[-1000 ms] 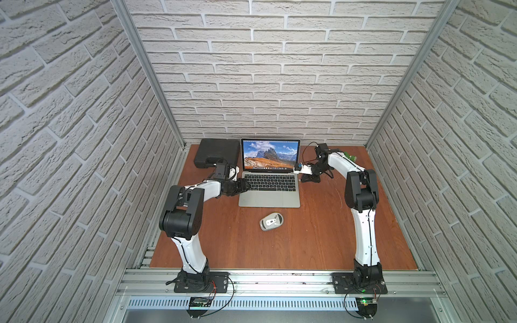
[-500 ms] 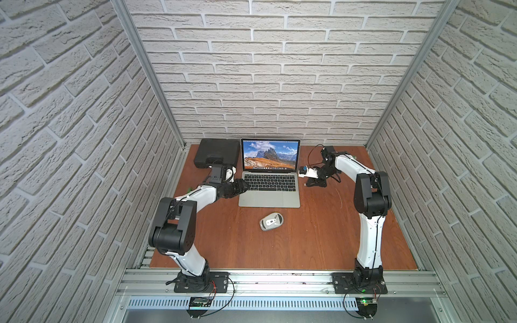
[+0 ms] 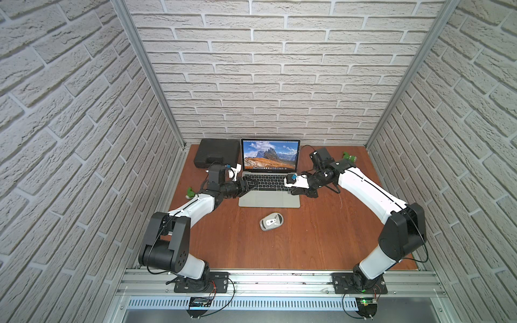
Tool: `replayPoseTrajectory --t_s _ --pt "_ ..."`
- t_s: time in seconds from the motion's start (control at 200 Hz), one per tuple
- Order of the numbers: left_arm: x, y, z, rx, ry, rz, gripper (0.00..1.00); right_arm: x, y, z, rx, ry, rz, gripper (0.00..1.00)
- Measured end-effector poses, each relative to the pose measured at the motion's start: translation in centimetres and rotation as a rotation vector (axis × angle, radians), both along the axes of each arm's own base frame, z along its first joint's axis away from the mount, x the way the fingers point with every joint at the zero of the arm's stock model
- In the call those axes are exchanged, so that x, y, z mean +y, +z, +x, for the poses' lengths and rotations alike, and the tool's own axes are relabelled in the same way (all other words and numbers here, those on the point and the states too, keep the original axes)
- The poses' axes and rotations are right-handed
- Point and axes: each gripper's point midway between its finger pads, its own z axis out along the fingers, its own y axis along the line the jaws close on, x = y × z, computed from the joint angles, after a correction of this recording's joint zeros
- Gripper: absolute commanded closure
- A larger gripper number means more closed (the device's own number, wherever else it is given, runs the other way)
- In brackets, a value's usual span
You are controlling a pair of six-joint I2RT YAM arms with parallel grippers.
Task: Remove the wireless mouse receiver from the laptop
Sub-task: Take out the USB plug from the USB port, then adjust the USB plug.
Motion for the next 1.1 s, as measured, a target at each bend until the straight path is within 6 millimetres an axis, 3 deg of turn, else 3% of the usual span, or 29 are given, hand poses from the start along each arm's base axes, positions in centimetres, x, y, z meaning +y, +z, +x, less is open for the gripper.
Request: replayPoseTrajectory --t_s 0.225,0.625,1.1 --pt "-4.6 1.6 -2.7 0.036 -0.143 -0.081 0.52 1.3 1.2 -3.4 0.062 -0.046 0.028 0.94" --pt "-8.8 1.5 -4.1 0.077 -0.216 -0.144 0.53 2.4 1.5 -4.0 0.121 -0.131 0.040 0.94" --pt "-9.9 2.6 -4.3 0.053 -0.231 -0.179 0.57 1.8 1.1 -3.5 0.104 -0.166 0.005 0.94"
